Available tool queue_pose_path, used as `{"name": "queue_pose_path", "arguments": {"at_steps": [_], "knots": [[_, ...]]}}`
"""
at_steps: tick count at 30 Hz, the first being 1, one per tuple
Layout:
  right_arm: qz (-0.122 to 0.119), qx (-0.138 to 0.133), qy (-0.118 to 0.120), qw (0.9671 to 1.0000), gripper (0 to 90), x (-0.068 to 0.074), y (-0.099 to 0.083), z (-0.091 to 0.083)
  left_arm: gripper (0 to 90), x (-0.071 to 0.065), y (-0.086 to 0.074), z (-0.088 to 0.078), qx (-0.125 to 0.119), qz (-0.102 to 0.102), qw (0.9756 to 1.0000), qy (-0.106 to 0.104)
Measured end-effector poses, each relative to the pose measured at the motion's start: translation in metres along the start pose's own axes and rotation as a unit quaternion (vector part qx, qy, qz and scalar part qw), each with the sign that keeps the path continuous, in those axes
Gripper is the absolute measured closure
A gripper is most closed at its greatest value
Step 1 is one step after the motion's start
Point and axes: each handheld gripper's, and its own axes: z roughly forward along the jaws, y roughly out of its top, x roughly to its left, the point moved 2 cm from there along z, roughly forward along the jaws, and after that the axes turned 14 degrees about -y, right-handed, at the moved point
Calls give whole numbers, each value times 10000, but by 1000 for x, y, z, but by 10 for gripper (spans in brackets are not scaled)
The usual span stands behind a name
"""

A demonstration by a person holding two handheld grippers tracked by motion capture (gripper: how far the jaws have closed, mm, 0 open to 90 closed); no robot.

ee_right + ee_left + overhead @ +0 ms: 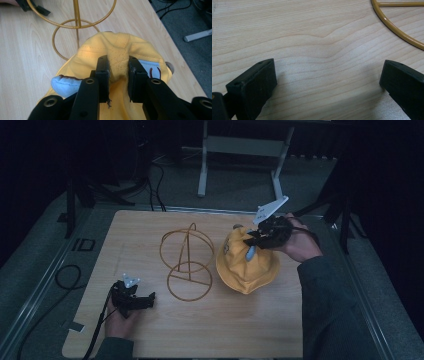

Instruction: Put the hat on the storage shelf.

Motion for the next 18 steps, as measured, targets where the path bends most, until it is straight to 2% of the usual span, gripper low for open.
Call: {"name": "queue_pose_path", "arguments": {"at_steps": [18], "knots": [[57, -188, -32, 9998, 740, -20, 20, -26, 8, 0, 0, 0, -1, 5, 10000, -1]]}}
